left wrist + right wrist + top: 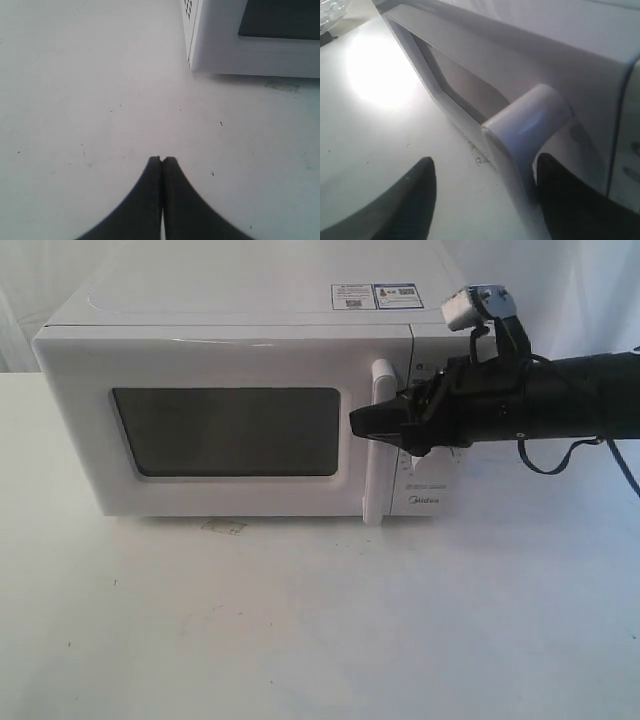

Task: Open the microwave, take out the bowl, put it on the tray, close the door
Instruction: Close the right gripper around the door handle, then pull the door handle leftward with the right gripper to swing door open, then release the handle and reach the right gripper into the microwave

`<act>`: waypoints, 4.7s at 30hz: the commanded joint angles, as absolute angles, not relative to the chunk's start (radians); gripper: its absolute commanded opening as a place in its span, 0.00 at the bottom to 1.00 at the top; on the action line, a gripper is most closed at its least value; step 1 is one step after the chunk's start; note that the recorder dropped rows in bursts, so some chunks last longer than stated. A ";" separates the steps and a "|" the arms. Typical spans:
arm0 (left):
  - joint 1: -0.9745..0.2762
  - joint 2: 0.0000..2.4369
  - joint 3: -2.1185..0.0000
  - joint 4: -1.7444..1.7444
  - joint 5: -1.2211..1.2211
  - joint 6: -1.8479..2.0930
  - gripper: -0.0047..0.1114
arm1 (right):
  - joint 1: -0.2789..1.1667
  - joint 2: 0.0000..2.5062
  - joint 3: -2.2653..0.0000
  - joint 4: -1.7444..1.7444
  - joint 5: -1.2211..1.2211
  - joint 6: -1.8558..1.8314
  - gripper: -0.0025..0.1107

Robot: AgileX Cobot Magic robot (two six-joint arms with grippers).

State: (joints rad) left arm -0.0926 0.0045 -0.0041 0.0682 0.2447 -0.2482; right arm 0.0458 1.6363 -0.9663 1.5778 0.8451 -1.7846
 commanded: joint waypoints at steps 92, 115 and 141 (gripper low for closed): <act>-0.090 0.000 0.000 0.064 0.247 -0.242 0.04 | 0.127 1.480 -1.056 1.283 1.221 -1.431 0.36; -0.090 0.000 0.000 0.064 0.247 -0.239 0.04 | 0.139 1.210 -1.020 1.081 0.960 -1.187 0.10; -0.090 0.000 0.000 0.064 0.247 -0.239 0.04 | 0.552 1.459 -0.897 1.322 0.824 -1.355 0.02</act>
State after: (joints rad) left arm -0.0926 0.0045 -0.0041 0.0682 0.2447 -0.2429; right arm 0.5014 1.4587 -0.9008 1.2761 0.8179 -1.3199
